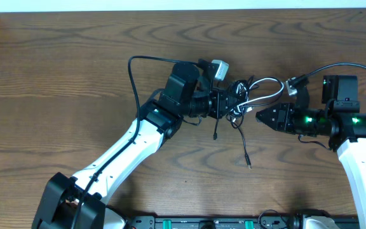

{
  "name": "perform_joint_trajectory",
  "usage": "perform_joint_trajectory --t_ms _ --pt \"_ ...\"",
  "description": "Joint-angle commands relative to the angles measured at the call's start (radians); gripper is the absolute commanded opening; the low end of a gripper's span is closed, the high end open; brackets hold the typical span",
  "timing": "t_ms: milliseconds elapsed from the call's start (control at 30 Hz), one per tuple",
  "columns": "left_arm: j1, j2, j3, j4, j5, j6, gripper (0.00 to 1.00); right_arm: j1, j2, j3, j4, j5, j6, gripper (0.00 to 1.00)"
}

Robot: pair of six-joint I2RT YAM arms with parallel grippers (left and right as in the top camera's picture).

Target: Untangle cables

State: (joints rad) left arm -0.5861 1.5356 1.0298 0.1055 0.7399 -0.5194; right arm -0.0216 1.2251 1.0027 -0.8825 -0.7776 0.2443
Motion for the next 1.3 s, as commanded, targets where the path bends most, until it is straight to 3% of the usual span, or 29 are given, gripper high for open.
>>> perform_joint_trajectory --t_ms 0,133,600,767,1100,1267 --pt "0.001 0.002 0.014 -0.012 0.046 0.115 0.08 0.006 -0.016 0.01 0.011 -0.046 -0.017 0.29" --pt "0.001 0.002 0.014 -0.047 0.046 0.165 0.08 0.006 -0.016 0.01 0.026 -0.045 0.018 0.29" --pt "0.0 0.002 0.014 -0.056 0.065 0.164 0.08 0.008 0.01 0.01 0.141 -0.032 0.291 0.27" --pt "0.0 0.002 0.014 -0.056 0.065 0.164 0.08 0.025 0.044 0.01 0.146 -0.024 0.37 0.17" --pt "0.0 0.002 0.014 -0.056 0.065 0.164 0.08 0.047 0.083 0.01 0.188 0.053 0.52 0.31" --pt "0.0 0.002 0.014 -0.056 0.065 0.164 0.08 0.084 0.095 0.01 0.23 0.069 0.57 0.32"
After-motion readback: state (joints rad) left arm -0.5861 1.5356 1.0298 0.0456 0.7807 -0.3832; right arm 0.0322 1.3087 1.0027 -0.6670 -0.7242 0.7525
